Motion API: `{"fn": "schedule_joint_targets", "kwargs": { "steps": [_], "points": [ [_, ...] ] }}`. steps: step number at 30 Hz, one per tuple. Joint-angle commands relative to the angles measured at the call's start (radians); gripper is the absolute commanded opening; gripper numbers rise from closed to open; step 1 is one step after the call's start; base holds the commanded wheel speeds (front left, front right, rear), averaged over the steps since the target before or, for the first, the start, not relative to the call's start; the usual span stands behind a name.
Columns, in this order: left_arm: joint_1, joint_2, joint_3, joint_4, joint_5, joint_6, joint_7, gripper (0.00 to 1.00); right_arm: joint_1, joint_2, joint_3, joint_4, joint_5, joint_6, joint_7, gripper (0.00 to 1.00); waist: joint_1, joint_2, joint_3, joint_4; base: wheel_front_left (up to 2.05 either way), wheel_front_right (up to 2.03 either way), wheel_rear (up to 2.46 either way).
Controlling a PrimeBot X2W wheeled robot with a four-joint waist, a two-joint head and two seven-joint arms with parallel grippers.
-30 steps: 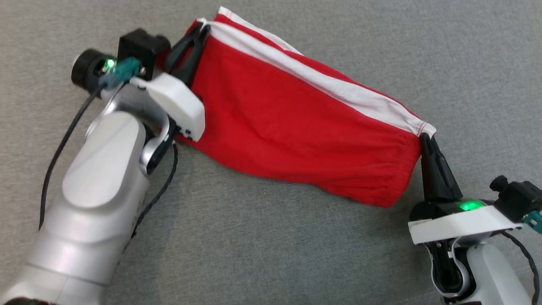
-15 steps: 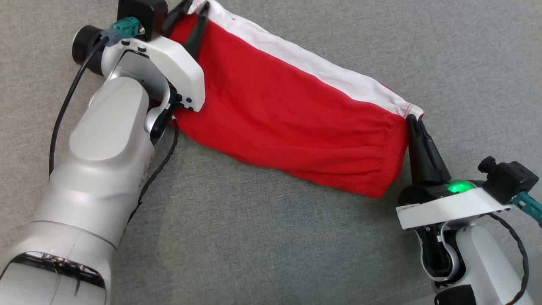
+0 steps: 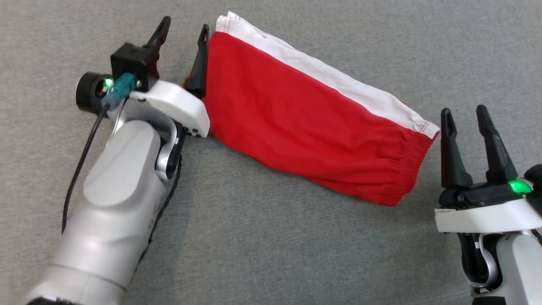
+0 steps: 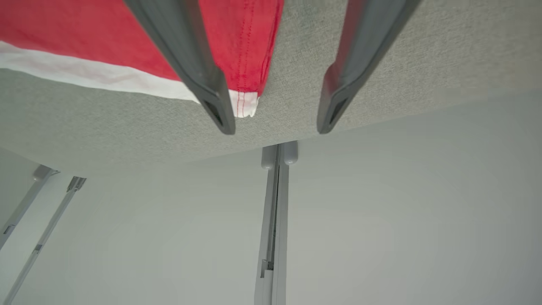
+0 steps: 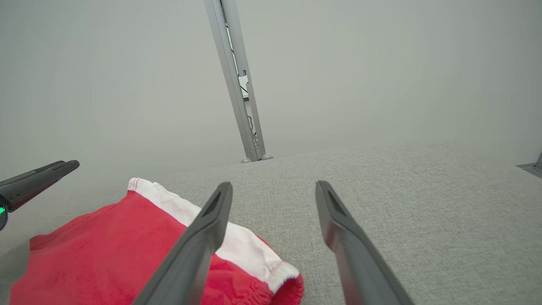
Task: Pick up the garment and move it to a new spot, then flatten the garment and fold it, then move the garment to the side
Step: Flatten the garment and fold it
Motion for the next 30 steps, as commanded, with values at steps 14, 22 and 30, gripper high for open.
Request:
{"fn": "schedule_joint_targets", "kwargs": {
  "steps": [14,22,30],
  "points": [
    [0.394,0.064,0.121,-0.454,0.103,0.153,-0.005,1.0,0.044,-0.016,-0.073,-0.01,-0.121,0.0,-0.006,1.0,0.0,-0.0001,-0.115,0.069,0.0,0.0,0.0],
    [0.491,0.082,0.137,-0.486,0.086,0.162,-0.005,1.0,0.068,-0.01,-0.08,0.007,-0.117,0.0,-0.006,1.0,0.0,-0.0001,-0.141,0.076,0.0,0.0,0.0],
    [0.485,0.097,0.123,-0.487,0.092,0.156,0.015,1.0,0.073,-0.006,-0.079,0.015,-0.112,0.0,-0.006,1.0,0.0,-0.0001,-0.143,0.072,0.0,0.0,0.0]
  ]
}}
